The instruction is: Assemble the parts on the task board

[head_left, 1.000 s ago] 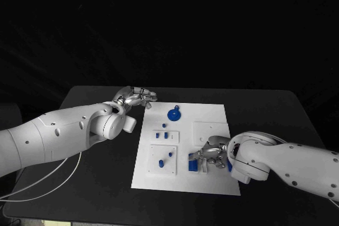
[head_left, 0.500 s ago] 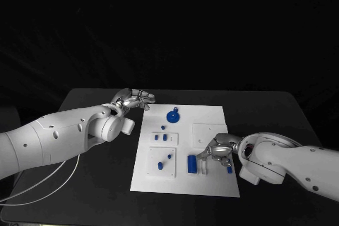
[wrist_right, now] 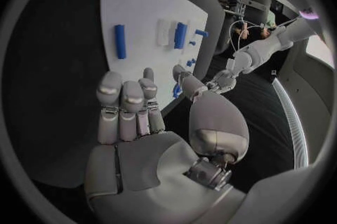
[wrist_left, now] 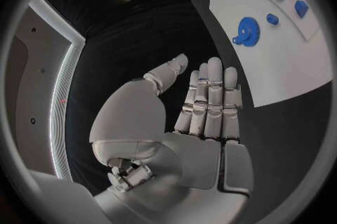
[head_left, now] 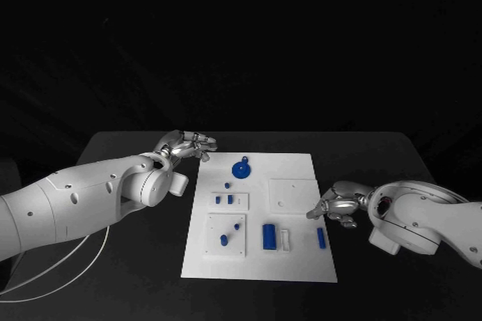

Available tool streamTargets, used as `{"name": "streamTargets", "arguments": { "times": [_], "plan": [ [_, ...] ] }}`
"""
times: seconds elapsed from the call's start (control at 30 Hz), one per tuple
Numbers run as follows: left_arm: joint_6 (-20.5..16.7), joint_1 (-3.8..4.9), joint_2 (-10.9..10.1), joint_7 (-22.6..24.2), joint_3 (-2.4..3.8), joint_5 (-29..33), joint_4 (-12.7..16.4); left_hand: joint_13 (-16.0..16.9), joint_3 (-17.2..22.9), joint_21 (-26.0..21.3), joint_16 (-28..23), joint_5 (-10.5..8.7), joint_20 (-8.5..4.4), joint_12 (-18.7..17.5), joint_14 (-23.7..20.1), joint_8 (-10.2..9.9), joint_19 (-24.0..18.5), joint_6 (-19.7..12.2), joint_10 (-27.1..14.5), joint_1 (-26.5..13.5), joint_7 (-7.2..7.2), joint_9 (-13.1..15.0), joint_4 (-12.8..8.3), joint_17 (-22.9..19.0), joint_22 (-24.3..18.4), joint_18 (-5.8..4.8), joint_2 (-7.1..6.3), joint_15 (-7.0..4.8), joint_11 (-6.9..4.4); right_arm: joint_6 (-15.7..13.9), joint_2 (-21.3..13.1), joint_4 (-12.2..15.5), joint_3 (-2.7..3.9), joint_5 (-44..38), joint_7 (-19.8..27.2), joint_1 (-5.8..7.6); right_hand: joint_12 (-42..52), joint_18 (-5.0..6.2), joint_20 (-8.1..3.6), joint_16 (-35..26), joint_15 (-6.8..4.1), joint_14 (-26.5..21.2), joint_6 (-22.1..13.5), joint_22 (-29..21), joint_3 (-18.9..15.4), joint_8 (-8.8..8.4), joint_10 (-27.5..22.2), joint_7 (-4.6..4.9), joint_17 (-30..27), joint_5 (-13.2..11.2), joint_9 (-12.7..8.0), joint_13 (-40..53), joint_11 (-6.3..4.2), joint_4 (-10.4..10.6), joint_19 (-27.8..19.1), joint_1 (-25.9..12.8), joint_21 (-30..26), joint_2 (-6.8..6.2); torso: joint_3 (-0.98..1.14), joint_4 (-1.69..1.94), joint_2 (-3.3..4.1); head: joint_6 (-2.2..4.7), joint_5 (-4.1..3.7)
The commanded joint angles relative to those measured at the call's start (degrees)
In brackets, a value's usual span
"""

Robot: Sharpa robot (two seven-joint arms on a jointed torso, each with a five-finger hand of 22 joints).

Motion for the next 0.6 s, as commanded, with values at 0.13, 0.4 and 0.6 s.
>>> {"name": "streamTargets", "arguments": {
  "times": [0.13,0.4,0.6],
  "plan": [
    [0.84,0.02,0.19,0.40,-0.07,0.41,0.06,-0.08,0.06,-0.32,-0.22,-0.06,-0.45,-0.02,0.29,0.27,0.30,-0.31,-0.20,-0.69,-0.04,-0.07,0.35,0.10,0.08,1.02,0.04,-0.04,0.25,6.81,-1.29,-0.78,-0.58,-8.41,-6.03,-0.09,0.31,5.83,0.43,-0.33,0.11,0.49,0.94,0.42,0.69,0.12,0.61,-0.01,0.18,-0.01,0.17,0.01,0.00,0.57,0.45,0.46,-0.28,-0.49,-0.08,0.03,0.04,0.08,-0.51],
    [0.90,0.01,0.10,0.40,-0.25,0.43,0.25,-0.09,0.06,-0.33,-0.24,-0.06,-0.45,-0.01,0.29,0.28,0.31,-0.30,-0.19,-0.72,-0.04,-0.07,0.40,0.13,0.10,1.02,0.07,-0.04,0.25,6.46,-0.98,-0.80,-1.93,-8.69,-7.71,-0.85,0.23,5.83,0.72,-0.32,0.09,0.55,1.11,0.51,0.86,0.12,0.73,-0.05,0.29,-0.03,0.25,-0.05,-0.04,2.12,0.50,-0.54,-0.20,-1.19,-0.10,0.10,0.07,0.05,-0.94],
    [0.90,0.01,-0.01,0.43,-0.31,0.44,0.38,-0.09,0.05,-0.34,-0.26,-0.06,-0.45,0.00,0.29,0.29,0.31,-0.30,-0.18,-0.74,-0.04,-0.08,0.44,0.14,0.11,1.02,0.09,-0.04,0.25,5.53,0.15,-1.34,-2.02,-9.50,-7.80,-2.08,0.07,5.83,0.99,-0.39,0.15,0.52,1.00,0.54,-0.14,-0.03,0.65,-0.02,0.35,-0.07,0.24,-0.12,0.06,4.53,0.36,-3.64,-0.26,-1.95,-0.16,0.14,0.12,0.05,-1.36]
  ]
}}
